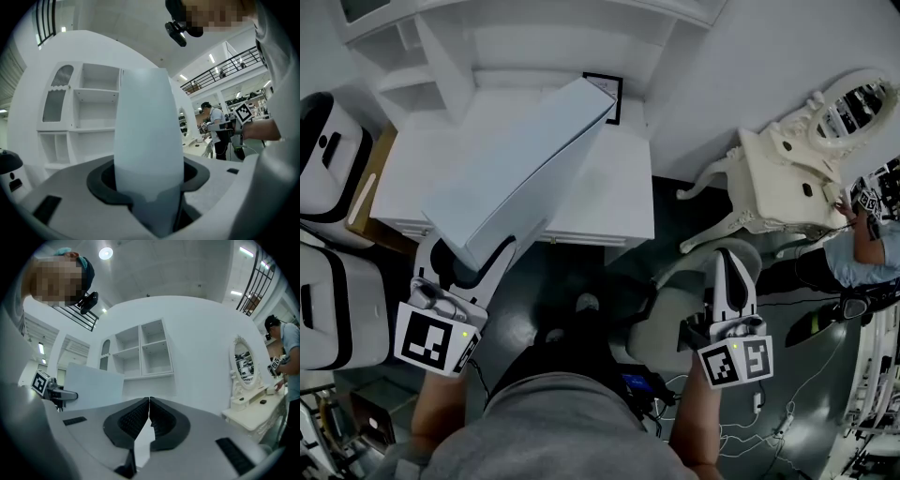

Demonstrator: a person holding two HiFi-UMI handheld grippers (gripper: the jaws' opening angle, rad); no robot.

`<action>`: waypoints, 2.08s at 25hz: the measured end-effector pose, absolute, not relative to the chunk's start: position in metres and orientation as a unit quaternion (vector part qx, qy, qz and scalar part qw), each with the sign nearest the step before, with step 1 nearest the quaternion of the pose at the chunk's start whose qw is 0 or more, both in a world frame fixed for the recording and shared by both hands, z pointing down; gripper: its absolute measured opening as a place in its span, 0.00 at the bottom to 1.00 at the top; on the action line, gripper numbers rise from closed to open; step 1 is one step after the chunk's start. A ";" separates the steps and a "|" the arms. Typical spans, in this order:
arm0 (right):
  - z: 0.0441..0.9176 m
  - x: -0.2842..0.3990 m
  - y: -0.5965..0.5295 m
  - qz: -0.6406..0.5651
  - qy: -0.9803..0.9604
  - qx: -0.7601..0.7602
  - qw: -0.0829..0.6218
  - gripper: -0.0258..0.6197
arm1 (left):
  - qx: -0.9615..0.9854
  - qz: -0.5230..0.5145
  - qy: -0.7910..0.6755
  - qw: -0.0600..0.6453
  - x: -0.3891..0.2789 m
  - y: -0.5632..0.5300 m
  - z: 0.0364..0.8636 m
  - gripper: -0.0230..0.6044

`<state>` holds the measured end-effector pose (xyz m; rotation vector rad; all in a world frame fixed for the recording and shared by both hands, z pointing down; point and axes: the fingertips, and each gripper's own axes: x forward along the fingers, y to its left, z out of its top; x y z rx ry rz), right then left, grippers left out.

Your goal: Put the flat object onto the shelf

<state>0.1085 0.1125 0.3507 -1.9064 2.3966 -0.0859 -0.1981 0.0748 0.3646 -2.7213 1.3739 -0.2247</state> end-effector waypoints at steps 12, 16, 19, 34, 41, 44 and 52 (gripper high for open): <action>0.358 0.113 0.053 -0.036 0.806 -0.589 0.042 0.08 | -0.877 -0.077 0.472 0.051 -0.186 0.044 0.358 0.47; 0.351 0.123 0.027 -0.031 0.814 -0.578 0.045 0.08 | -0.870 -0.078 0.485 0.053 -0.177 0.029 0.355 0.47; 0.347 0.136 0.006 -0.026 0.818 -0.572 0.049 0.08 | -0.865 -0.076 0.492 0.056 -0.165 0.016 0.351 0.47; 0.349 0.184 -0.086 -0.032 0.848 -0.526 0.060 0.09 | -0.841 -0.086 0.530 0.065 -0.107 -0.044 0.342 0.47; 0.355 0.201 -0.103 -0.042 0.853 -0.517 0.059 0.08 | -0.833 -0.098 0.540 0.069 -0.091 -0.052 0.342 0.47; 0.358 0.203 -0.106 -0.046 0.854 -0.516 0.056 0.08 | -0.831 -0.100 0.543 0.068 -0.089 -0.055 0.342 0.47; 0.364 0.201 -0.111 -0.050 0.849 -0.524 0.051 0.08 | -0.834 -0.094 0.540 0.064 -0.087 -0.065 0.342 0.47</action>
